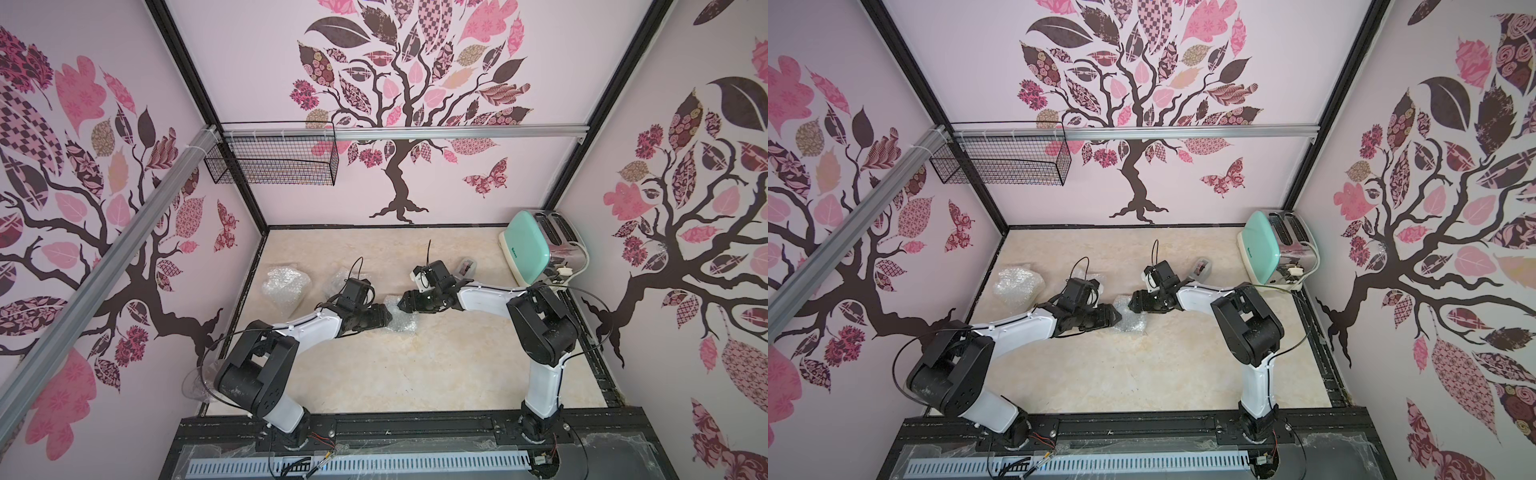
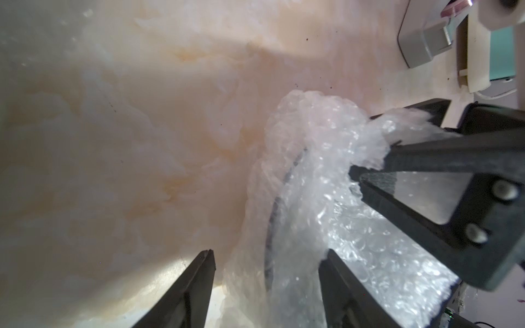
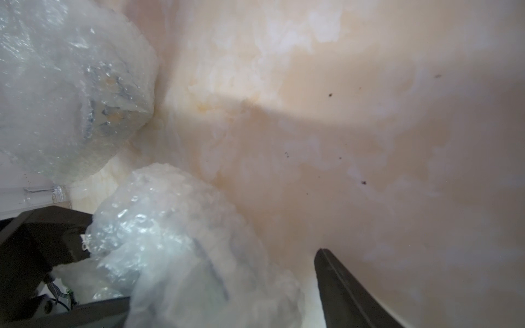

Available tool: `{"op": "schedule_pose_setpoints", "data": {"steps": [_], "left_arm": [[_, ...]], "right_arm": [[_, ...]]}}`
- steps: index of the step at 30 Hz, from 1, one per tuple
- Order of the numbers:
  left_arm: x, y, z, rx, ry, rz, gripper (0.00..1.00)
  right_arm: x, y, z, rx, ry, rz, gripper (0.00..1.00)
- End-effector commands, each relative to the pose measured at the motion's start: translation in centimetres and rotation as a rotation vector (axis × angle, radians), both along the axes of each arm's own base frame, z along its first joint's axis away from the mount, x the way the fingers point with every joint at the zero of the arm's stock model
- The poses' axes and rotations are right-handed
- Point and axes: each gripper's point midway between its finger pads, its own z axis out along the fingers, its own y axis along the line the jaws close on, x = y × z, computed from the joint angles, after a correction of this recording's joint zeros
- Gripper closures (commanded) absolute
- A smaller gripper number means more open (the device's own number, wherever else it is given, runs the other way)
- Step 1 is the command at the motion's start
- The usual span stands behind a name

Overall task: Wrap bowls in bubble wrap
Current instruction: Wrap the bowl in bubble wrap.

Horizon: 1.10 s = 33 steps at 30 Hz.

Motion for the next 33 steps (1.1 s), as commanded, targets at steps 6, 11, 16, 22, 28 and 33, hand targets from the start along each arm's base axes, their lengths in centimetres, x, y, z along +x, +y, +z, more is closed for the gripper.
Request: {"op": "schedule_pose_setpoints", "data": {"steps": [6, 11, 16, 22, 28, 33], "left_arm": [[0.9, 0.3, -0.2, 0.026, -0.042, -0.002, 0.51], [1.1, 0.2, -0.1, 0.052, -0.042, -0.032, 0.54], [1.2, -0.3, -0.6, 0.058, -0.021, -0.061, 0.58], [1.0, -0.4, -1.0, 0.057, -0.009, -0.078, 0.59], [1.0, -0.5, -0.7, 0.055, -0.011, -0.09, 0.6], [0.8, -0.6, -0.6, 0.054, -0.013, -0.102, 0.6]], "right_arm": [[-1.4, -1.5, 0.4, -0.029, 0.007, -0.015, 0.3], [-1.5, -2.4, 1.1, -0.059, -0.021, -0.028, 0.29], [-1.7, -2.7, 2.2, -0.054, -0.044, -0.031, 0.28], [-0.9, -3.8, 5.5, -0.077, -0.136, -0.046, 0.27], [1.1, -6.1, 8.2, -0.093, -0.227, -0.117, 0.26], [4.3, -11.3, 9.6, 0.054, -0.226, -0.283, 0.29]]}}
